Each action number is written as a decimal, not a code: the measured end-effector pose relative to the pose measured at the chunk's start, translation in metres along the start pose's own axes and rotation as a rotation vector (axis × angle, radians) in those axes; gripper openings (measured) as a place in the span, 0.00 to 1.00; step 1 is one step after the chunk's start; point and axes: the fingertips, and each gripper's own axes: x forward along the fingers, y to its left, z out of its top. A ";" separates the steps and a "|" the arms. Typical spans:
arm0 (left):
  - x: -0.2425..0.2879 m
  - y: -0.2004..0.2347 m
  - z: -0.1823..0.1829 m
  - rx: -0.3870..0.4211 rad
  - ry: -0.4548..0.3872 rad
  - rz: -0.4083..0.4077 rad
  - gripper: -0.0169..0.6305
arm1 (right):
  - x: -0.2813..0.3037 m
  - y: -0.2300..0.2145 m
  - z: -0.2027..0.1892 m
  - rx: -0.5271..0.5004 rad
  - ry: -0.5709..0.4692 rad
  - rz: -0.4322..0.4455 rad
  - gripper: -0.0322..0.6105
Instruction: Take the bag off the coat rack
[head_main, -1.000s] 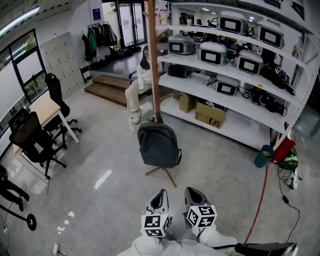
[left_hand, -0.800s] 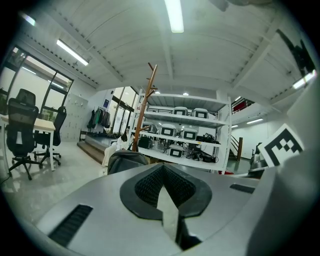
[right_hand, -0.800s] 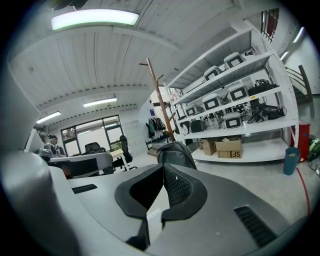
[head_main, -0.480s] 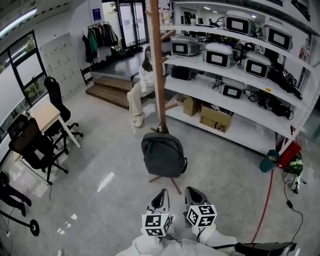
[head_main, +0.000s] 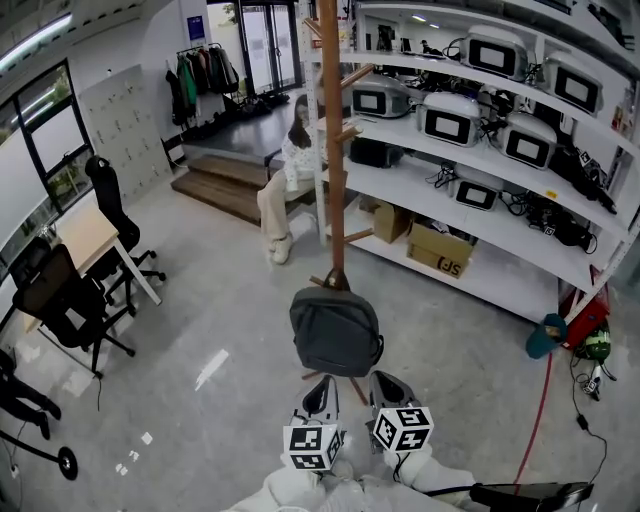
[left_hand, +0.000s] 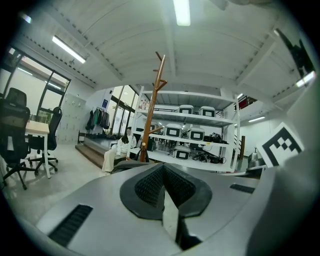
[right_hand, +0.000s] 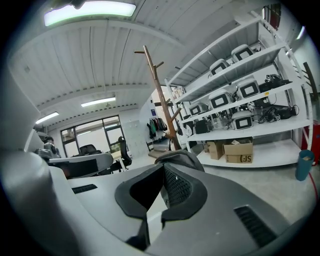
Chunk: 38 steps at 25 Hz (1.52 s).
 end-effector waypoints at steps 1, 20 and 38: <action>0.005 0.005 0.002 0.000 -0.003 0.000 0.03 | 0.007 0.001 0.002 -0.003 -0.001 0.002 0.07; 0.068 0.028 -0.013 -0.077 0.043 0.008 0.03 | 0.055 -0.023 0.011 0.005 0.040 -0.021 0.07; 0.101 0.045 -0.015 -0.066 0.082 0.017 0.03 | 0.074 -0.039 0.018 0.011 0.058 -0.029 0.07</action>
